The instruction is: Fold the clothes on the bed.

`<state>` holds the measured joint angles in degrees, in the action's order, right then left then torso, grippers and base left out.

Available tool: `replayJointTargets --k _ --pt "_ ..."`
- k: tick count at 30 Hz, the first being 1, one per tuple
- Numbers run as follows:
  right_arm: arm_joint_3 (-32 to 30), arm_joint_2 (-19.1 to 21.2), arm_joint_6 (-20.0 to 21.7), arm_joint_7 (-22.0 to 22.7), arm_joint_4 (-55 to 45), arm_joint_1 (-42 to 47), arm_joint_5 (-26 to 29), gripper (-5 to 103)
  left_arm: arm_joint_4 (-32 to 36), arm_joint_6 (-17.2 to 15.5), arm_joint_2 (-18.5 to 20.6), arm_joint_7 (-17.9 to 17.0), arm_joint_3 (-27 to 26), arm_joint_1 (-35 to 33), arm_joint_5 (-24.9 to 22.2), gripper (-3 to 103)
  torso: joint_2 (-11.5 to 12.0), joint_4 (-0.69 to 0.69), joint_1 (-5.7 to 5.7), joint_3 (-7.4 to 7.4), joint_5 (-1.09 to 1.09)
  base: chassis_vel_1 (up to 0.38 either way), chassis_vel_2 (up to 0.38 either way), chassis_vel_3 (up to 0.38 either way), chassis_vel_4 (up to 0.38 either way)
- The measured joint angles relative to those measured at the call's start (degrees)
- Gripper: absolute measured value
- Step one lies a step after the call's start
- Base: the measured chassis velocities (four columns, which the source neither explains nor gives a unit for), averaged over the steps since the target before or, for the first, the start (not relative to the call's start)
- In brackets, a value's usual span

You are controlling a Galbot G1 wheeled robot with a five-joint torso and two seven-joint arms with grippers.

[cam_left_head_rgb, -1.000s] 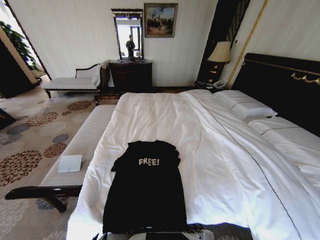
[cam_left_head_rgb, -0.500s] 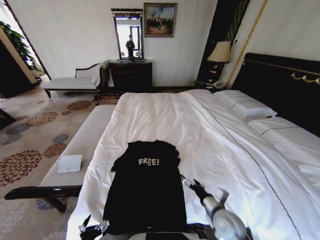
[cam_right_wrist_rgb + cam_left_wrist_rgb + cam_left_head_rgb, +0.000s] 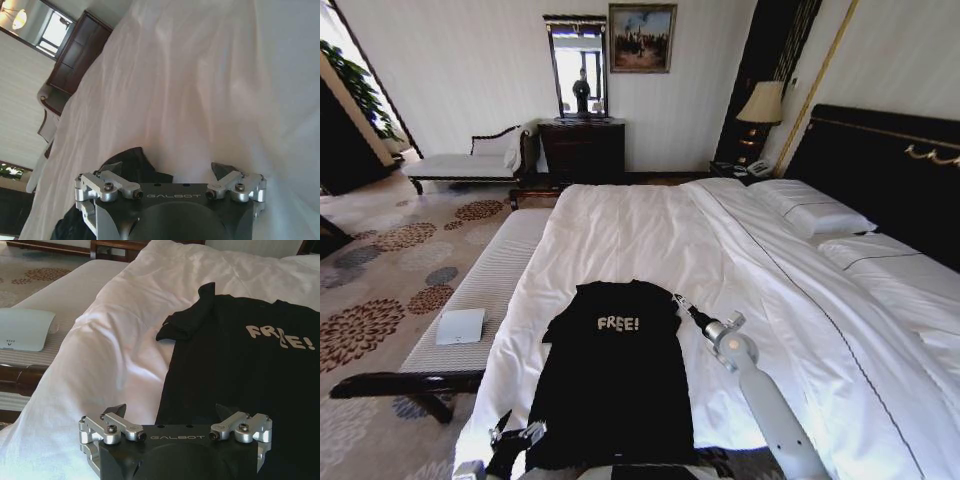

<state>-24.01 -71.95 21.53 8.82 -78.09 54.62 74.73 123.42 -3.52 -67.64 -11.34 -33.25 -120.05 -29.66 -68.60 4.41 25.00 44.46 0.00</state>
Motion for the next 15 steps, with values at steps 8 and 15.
replayJointTargets --k 8,15 --pt "-0.76 -1.95 0.35 -1.19 5.53 -2.61 0.23 93 1.64 -2.02 -0.01 -0.99 -0.09 0.85 -0.38 100 -0.01 0.01 -0.02 -0.01 -0.01 0.0 0.0 0.0 0.0" --pt "-1.03 -2.68 0.89 -1.3 6.66 -3.17 1.29 70 3.31 -3.18 -0.12 -1.61 -0.31 0.79 -0.29 100 -0.01 0.01 -0.02 -0.01 -0.01 0.0 0.0 0.0 0.0"
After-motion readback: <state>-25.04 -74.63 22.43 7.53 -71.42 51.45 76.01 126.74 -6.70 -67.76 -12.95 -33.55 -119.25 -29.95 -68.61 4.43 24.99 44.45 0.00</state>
